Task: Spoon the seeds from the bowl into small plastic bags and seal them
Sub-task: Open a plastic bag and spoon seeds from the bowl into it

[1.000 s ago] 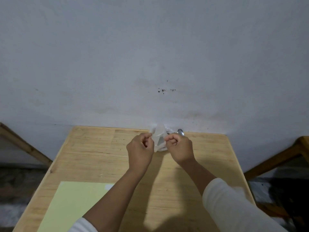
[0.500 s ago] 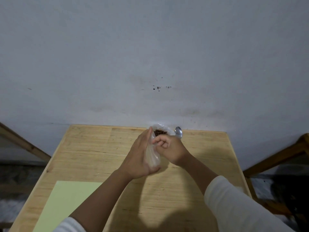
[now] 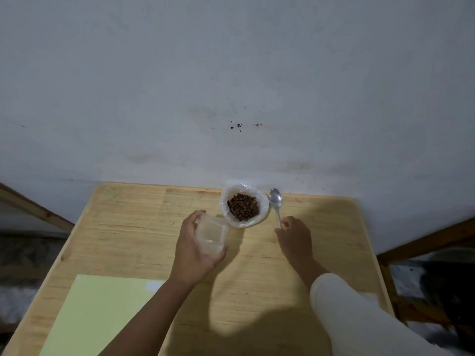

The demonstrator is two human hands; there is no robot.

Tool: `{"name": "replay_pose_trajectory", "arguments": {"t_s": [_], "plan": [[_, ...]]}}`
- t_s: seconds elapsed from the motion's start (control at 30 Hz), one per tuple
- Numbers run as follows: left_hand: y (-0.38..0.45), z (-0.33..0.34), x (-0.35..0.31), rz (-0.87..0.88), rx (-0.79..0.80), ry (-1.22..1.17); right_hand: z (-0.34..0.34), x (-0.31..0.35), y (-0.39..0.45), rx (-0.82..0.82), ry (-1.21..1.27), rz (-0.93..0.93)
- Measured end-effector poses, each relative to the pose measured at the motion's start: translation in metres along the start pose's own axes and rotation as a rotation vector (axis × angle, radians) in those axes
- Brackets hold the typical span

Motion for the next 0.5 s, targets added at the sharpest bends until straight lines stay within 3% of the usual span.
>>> {"name": "replay_pose_trajectory", "arguments": {"t_s": [0.13, 0.3, 0.4, 0.5], "plan": [[0.002, 0.003, 0.005, -0.033, -0.036, 0.035, 0.015, -0.012, 0.002, -0.030, -0.078, -0.035], [0.005, 0.005, 0.010, -0.052, -0.039, 0.074, 0.021, -0.029, 0.008, -0.031, 0.006, 0.228], [0.007, 0.006, 0.013, -0.072, -0.046, 0.084, 0.019, -0.029, 0.007, -0.026, 0.034, 0.220], [0.009, 0.007, 0.014, -0.081, -0.037, 0.075, -0.007, -0.028, -0.002, -0.127, 0.145, 0.244]]}}
Point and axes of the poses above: each hand's wrist, its own y-axis towards the middle knuckle, its own z-axis out of the palm, x = y × z, the point moved 10 cm from there along y, towards the middle knuckle, and after that the axes turned 4 degrees about -x, right-handed, at the moved point
